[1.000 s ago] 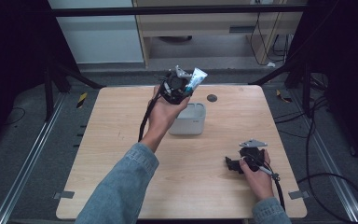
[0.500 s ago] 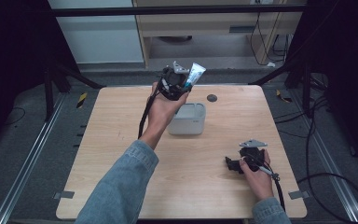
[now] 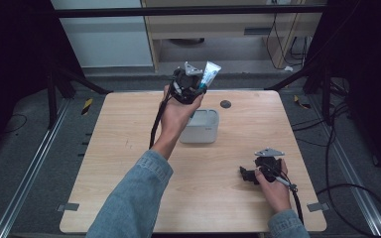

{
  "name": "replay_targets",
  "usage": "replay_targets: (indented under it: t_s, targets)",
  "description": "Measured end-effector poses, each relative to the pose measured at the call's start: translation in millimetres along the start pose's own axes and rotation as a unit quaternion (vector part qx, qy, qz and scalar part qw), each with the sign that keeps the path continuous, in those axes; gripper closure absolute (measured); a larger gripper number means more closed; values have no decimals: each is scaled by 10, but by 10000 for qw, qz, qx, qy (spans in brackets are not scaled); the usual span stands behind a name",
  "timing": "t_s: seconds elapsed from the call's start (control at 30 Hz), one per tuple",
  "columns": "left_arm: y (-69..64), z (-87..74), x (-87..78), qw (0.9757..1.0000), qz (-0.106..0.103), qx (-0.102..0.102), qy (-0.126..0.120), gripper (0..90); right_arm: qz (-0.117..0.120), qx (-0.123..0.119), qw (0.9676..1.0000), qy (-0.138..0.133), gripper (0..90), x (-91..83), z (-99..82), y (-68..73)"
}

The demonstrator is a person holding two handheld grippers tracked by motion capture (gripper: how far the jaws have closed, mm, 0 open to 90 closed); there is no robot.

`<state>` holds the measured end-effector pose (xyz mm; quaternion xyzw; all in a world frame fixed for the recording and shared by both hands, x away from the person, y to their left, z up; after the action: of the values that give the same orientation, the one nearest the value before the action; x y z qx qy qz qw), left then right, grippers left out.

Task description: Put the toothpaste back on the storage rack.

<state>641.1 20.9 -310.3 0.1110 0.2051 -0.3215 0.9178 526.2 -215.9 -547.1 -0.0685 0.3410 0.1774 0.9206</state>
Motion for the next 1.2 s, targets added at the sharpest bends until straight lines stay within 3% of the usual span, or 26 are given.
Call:
replay_targets:
  t_s: [0.1,0.33,0.57,0.77,0.9,1.03,1.2]
  targets:
    - [25,-4,37,9999,2,-114,-14,775,2,2,10000,-2,4,0,0,0]
    - [62,-19,139,9999,60,-113,-83,775,4,16,10000,3,4,0,0,3]
    - [143,-27,277,9993,63,-332,-135,775,-3,-9,10000,-9,4,1,1,-2]
    - [172,25,332,9981,264,-261,-487,775,2,5,10000,-2,4,0,0,1]
    - [169,24,378,9975,241,-223,-626,775,-6,-26,10000,-1,4,1,-1,-4]
    - [180,9,430,9969,129,-326,-703,775,0,-10,10000,-7,4,1,1,-1]
    - [183,6,459,9960,77,-260,-848,775,2,-5,10000,-6,4,0,1,0]
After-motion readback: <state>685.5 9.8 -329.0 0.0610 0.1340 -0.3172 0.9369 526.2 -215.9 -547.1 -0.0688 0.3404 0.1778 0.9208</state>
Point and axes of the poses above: each handheld gripper's, and its own axes: x roughly forward along the jaws, z roughly out of its top, y roughly to its left, the point moved 5 cm from there along x, roughly forward along the jaws, and after that the axes turned 3 degrees about -y, right-handed, at the moved point
